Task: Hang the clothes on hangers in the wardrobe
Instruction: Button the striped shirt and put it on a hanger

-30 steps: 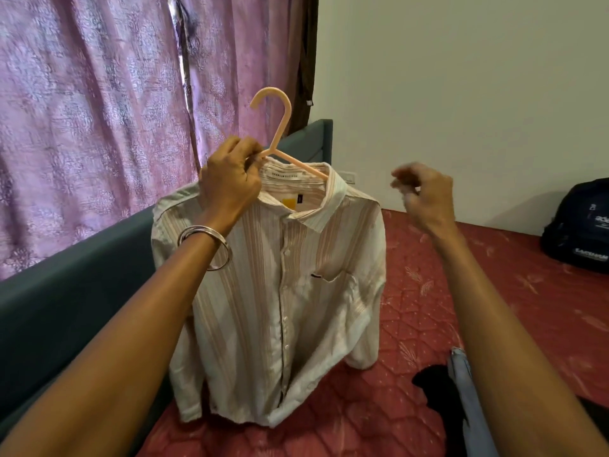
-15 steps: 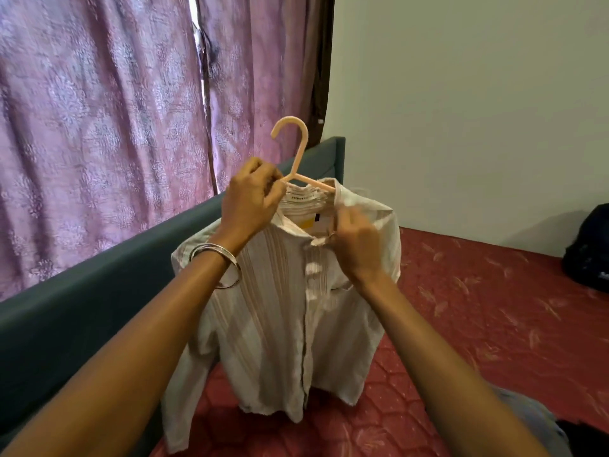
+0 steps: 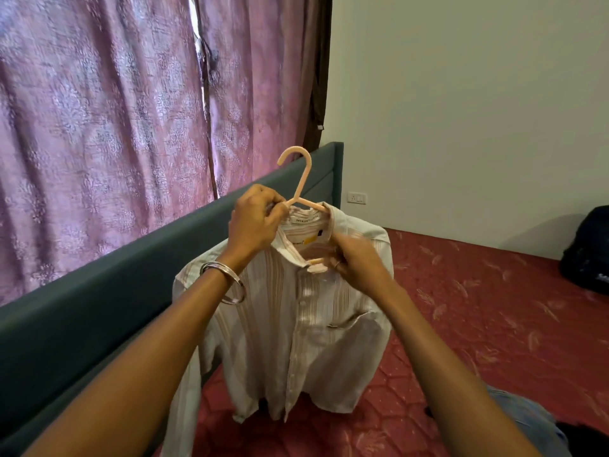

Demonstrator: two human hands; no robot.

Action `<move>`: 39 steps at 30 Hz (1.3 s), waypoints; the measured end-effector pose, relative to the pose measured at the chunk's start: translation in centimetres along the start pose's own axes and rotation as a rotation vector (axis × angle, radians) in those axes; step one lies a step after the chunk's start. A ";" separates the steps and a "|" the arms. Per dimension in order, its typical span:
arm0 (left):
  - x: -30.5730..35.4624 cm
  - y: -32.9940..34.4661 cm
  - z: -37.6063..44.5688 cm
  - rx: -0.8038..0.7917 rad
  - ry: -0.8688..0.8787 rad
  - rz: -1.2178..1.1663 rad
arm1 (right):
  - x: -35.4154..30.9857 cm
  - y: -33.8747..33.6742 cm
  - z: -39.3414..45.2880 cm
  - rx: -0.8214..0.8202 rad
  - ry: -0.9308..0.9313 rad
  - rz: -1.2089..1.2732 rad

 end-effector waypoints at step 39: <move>-0.4 -2.0 -2.4 -0.078 0.216 0.352 | -3.1 -11.9 7.5 0.174 0.053 0.548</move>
Point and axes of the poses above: each hand's wrist, its own z-axis towards the middle knuckle, its own y-axis out of the palm, x = y × z, the point moved 6 cm from there along z, towards the middle knuckle, and after that the axes turned 2 degrees about -z, right-handed, at the moved point
